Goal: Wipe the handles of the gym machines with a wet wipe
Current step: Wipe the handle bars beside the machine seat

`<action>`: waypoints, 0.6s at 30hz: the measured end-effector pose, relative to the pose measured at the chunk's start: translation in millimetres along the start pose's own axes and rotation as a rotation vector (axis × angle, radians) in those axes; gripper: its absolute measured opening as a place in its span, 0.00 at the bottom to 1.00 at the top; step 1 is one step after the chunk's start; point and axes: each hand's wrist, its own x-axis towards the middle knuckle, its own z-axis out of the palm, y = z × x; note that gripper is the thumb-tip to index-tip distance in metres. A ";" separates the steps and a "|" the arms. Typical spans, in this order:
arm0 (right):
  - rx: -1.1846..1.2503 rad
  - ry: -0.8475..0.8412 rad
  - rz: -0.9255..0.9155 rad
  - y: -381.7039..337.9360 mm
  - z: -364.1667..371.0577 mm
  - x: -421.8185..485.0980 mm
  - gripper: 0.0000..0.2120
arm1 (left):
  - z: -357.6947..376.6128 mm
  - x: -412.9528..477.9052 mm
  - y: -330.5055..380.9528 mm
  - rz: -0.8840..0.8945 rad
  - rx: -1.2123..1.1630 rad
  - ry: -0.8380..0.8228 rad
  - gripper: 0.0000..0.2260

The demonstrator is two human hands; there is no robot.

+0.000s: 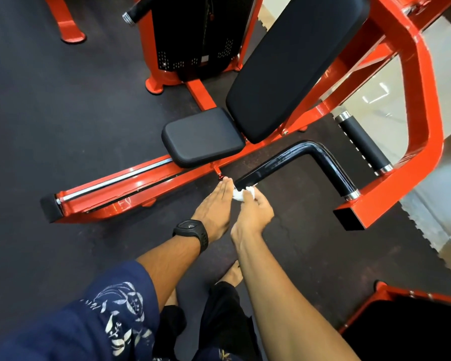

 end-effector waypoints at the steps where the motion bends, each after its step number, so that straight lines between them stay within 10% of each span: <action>1: 0.005 0.003 -0.074 -4.0 -0.1 0.2 0.08 | -0.8 -0.6 0.1 0.004 0.007 0.005 0.39; 14: -1.463 -0.767 -1.863 -46.7 -26.0 73.0 0.16 | -5.5 0.4 3.3 0.010 0.063 -0.016 0.34; 18: -1.631 -0.638 -1.676 -72.5 -12.3 85.6 0.07 | -5.3 0.7 2.5 0.005 0.060 -0.014 0.35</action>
